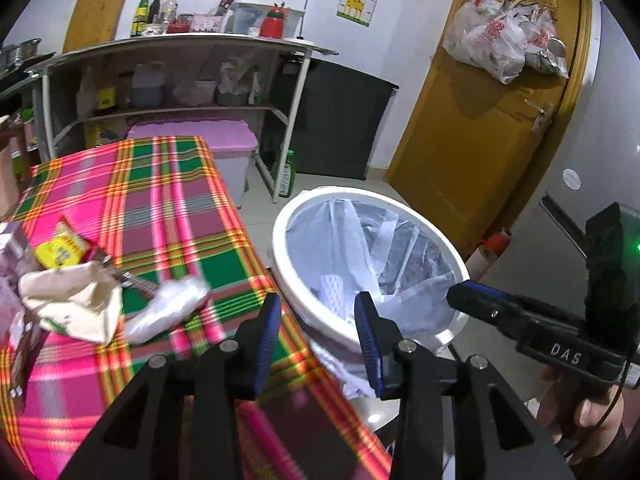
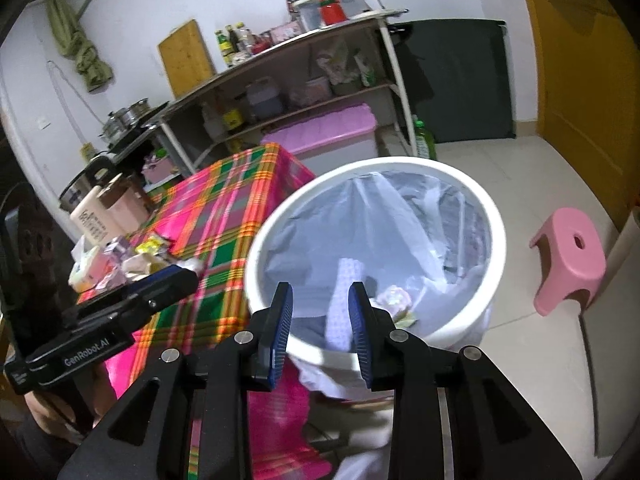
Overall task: Collect trash
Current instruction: 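Carry the foam net and green wrapper over the bin and release both, then return both tools to the table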
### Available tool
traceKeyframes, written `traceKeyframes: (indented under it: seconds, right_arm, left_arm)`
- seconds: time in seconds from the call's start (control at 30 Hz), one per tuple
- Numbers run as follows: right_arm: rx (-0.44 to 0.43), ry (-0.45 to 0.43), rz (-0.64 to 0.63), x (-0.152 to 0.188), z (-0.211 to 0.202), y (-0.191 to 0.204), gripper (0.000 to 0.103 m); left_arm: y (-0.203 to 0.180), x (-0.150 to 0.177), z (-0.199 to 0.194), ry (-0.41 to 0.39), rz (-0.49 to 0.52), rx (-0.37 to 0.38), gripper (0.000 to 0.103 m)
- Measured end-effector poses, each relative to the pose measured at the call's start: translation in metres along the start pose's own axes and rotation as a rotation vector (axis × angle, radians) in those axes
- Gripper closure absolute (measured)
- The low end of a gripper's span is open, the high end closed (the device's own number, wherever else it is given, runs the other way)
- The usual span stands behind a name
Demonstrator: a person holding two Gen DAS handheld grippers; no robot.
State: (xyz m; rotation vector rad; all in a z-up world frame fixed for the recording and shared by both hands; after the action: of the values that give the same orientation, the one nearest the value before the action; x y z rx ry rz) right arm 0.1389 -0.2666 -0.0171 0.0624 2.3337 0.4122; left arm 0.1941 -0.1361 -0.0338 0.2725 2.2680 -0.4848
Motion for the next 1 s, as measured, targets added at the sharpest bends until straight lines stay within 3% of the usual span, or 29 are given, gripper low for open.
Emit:
traceKeyframes:
  seconds: [0.37,0.67,0.8,1.0]
  right_arm:
    - [-0.082,-0.011,-0.128,0.014,0.004,0.051,0.073]
    - [-0.140,0.065,-0.210,0.031,0.023,0.086,0.072]
    - [-0.156,0.085,-0.232,0.035,0.029,0.097,0.063]
    - [-0.169,0.100,-0.238,0.035,0.038,0.109,0.063]
  left_arm:
    - [0.038,0.026,-0.036,-0.026,-0.046,-0.103,0.064]
    - [0.076,0.047,-0.058,-0.030,-0.110,-0.175,0.063]
    - [0.094,0.054,-0.065,-0.032,-0.135,-0.222,0.063]
    - [0.123,0.057,-0.076,-0.048,-0.157,-0.296,0.063]
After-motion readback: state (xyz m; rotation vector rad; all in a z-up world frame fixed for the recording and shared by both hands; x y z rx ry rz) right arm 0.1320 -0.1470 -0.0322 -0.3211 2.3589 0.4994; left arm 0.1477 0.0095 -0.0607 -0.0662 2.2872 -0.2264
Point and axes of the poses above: each gripper's, at about its wrist camera, not at the fingertips, and z roughly the way its jaws point, y to its left, x to its underside, the point moved 4 cm from there along z, roughly the way its jaws point, and after that the axes turned 1 degree about -y, right-handed, at the moved point
